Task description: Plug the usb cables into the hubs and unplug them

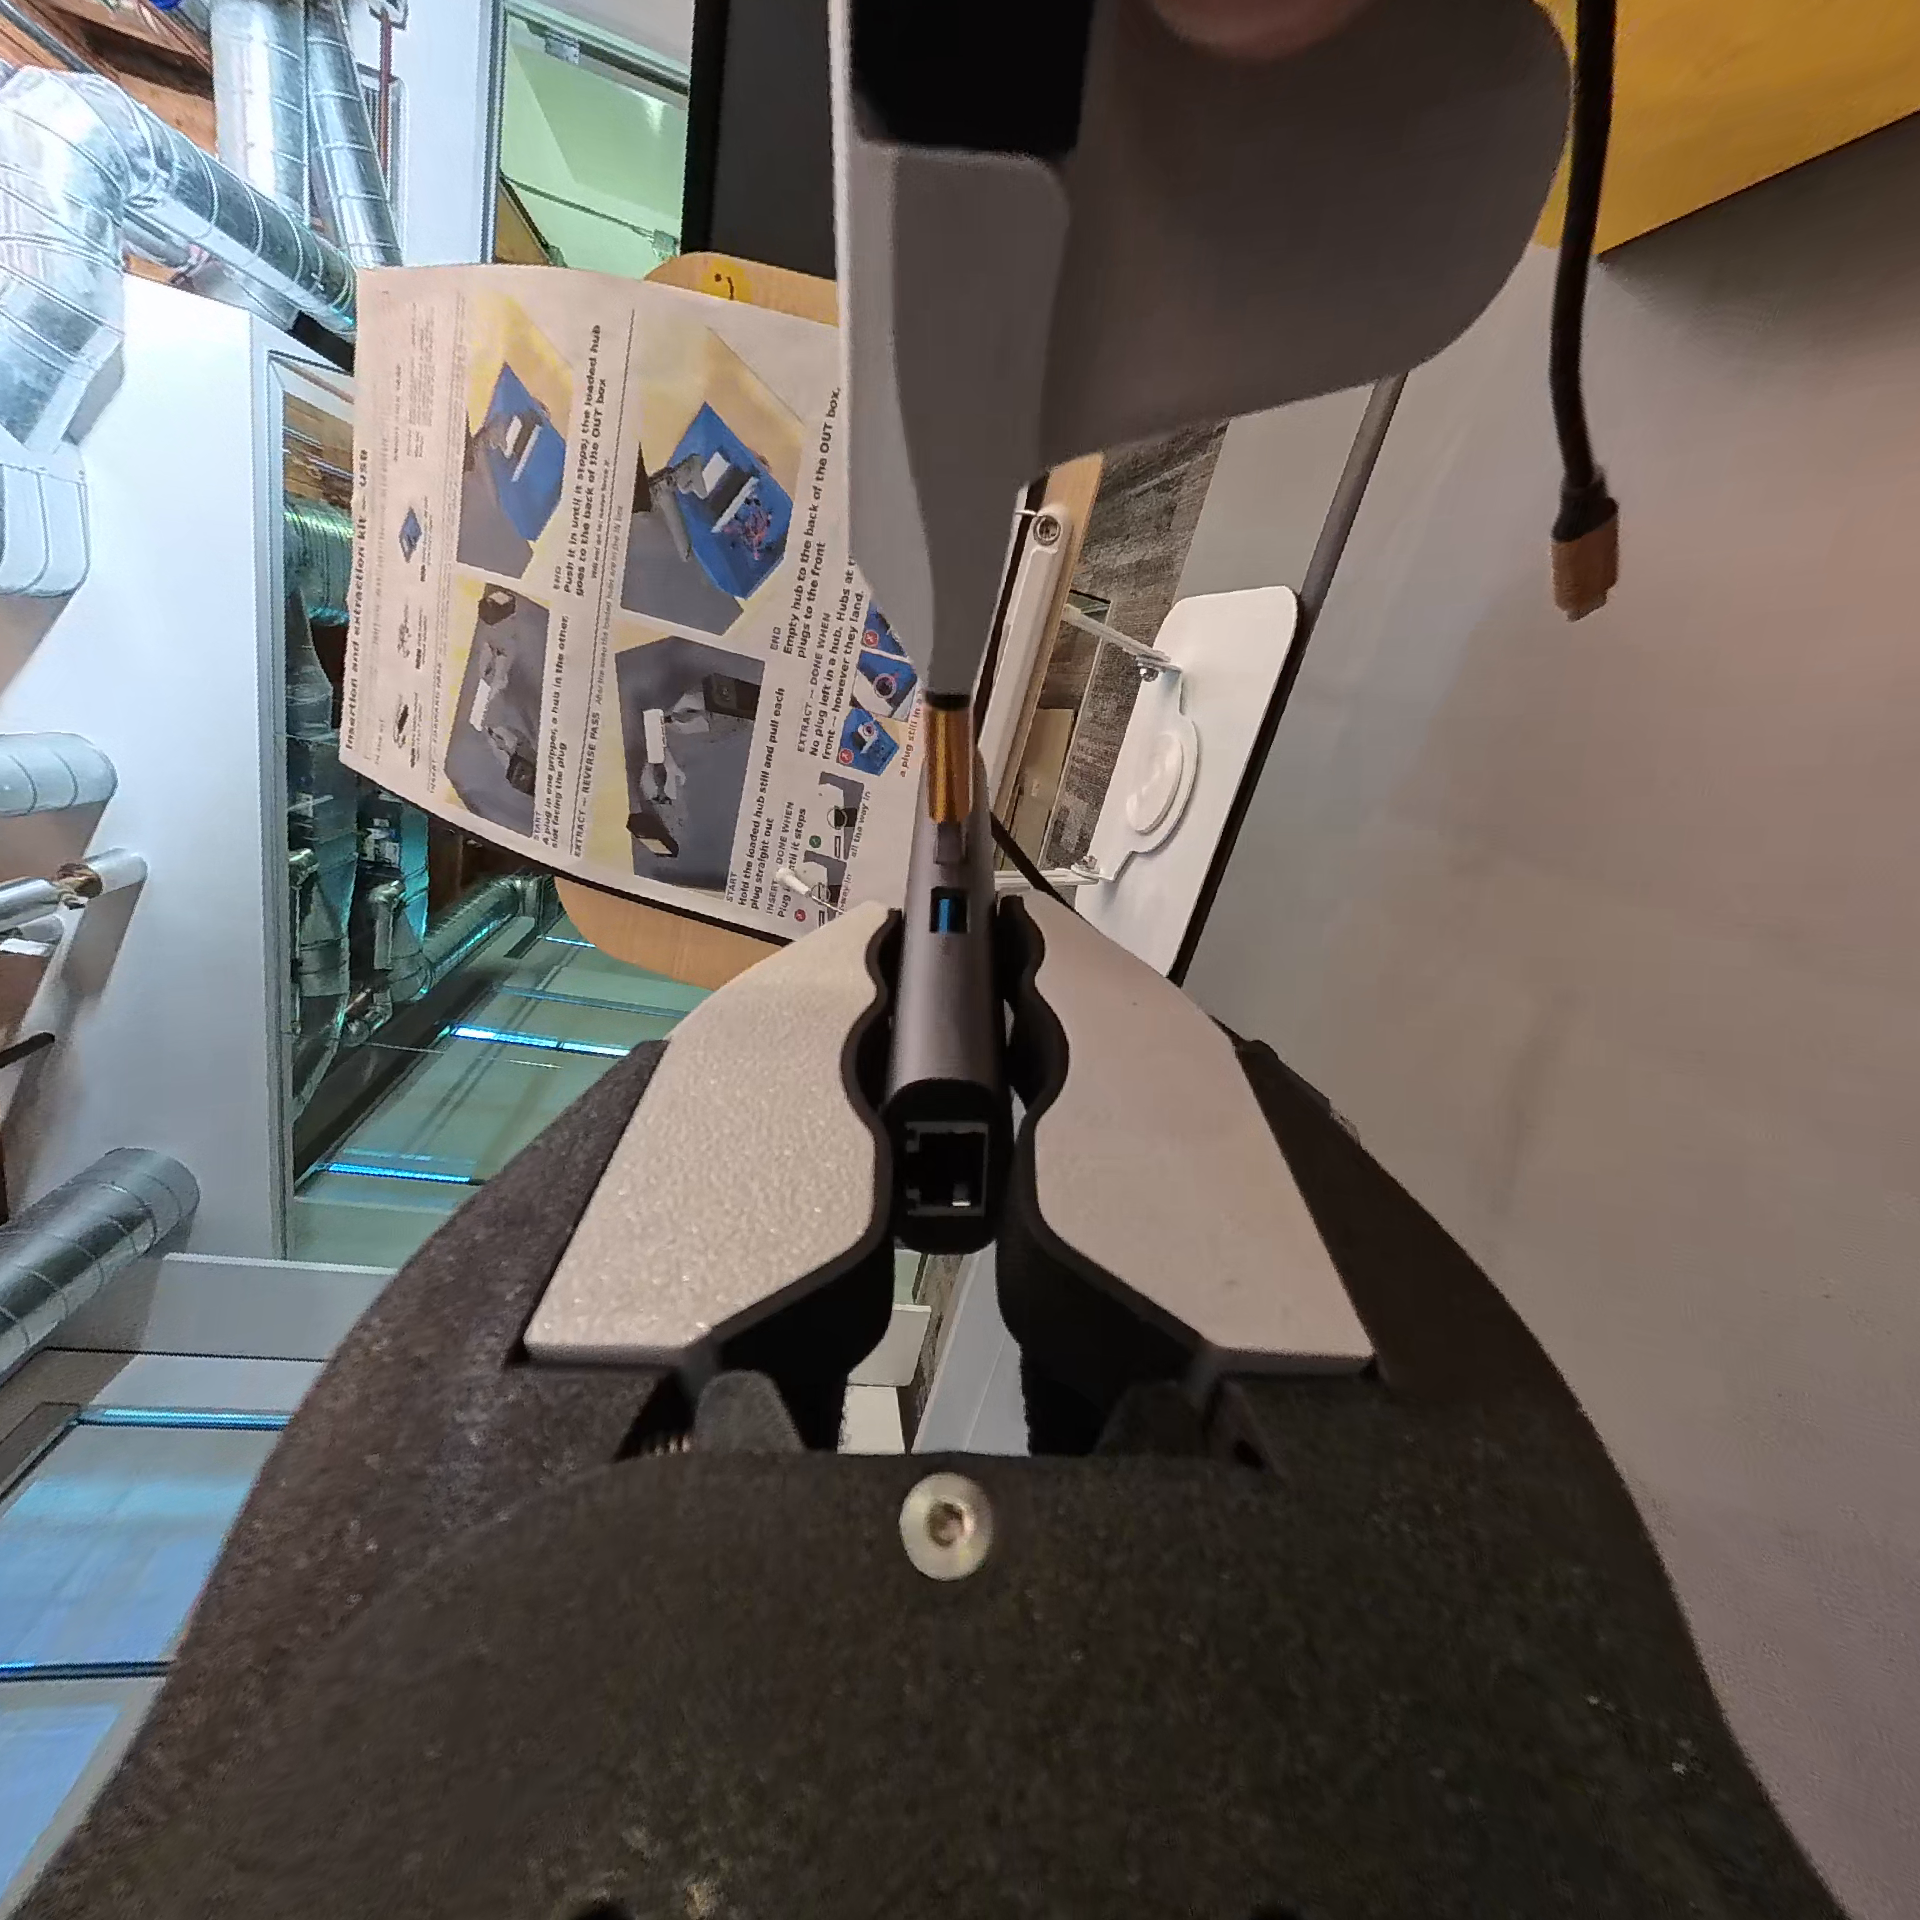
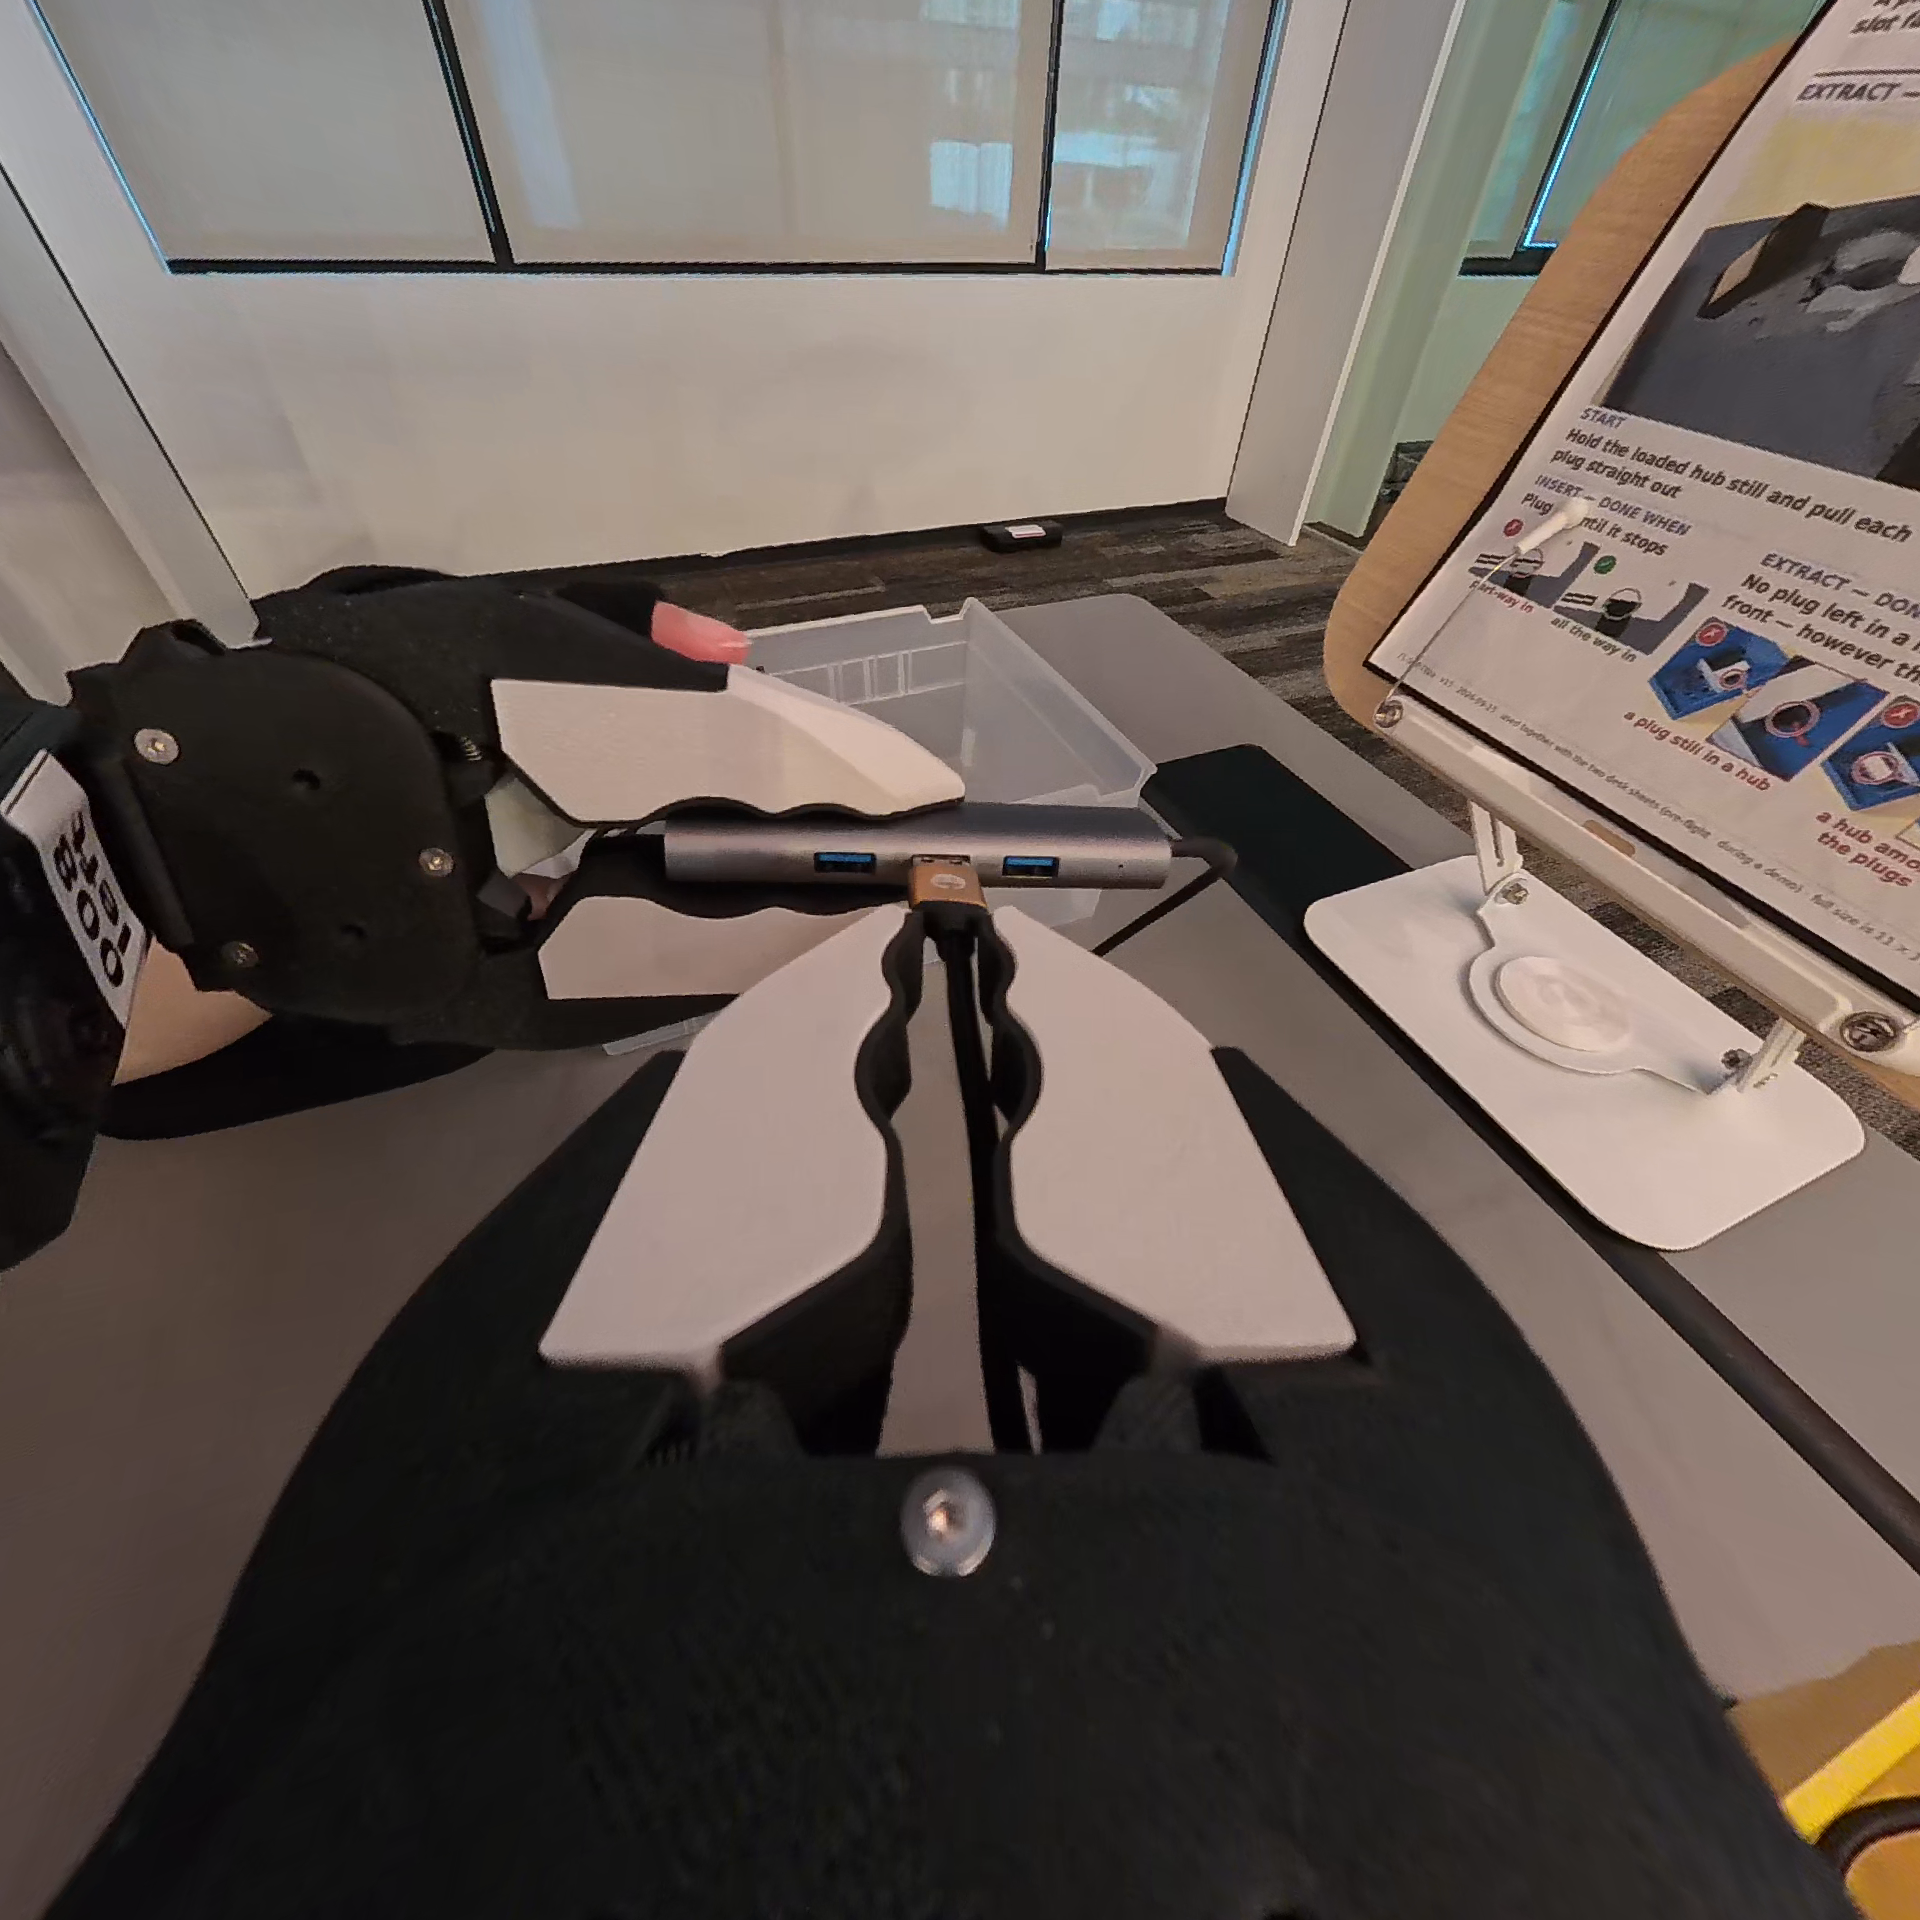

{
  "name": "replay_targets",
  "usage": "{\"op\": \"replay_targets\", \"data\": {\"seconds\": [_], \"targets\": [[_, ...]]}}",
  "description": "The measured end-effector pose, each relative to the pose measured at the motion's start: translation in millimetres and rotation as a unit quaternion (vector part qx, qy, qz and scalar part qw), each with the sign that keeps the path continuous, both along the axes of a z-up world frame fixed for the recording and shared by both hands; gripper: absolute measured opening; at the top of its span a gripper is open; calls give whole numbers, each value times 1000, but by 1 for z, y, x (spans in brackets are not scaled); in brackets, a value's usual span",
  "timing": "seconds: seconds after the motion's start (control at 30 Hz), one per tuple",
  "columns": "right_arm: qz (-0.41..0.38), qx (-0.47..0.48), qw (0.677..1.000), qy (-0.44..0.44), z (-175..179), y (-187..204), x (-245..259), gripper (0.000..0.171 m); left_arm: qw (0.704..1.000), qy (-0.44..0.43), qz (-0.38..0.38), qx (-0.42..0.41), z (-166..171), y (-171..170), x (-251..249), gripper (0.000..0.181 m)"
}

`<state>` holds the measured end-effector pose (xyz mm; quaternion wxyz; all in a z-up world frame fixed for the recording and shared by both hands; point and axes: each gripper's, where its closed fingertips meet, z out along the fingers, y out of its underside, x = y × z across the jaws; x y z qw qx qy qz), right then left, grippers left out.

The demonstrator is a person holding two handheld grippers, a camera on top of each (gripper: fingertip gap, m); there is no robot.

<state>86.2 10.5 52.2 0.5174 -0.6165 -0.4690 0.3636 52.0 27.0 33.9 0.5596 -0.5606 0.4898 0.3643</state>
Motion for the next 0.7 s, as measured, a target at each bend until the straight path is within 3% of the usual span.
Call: {"op": "replay_targets", "data": {"seconds": [0.7], "targets": [[1,31,999,-37,3,-4,7,8,1000,1,-10,10,4,-1,1,18]]}}
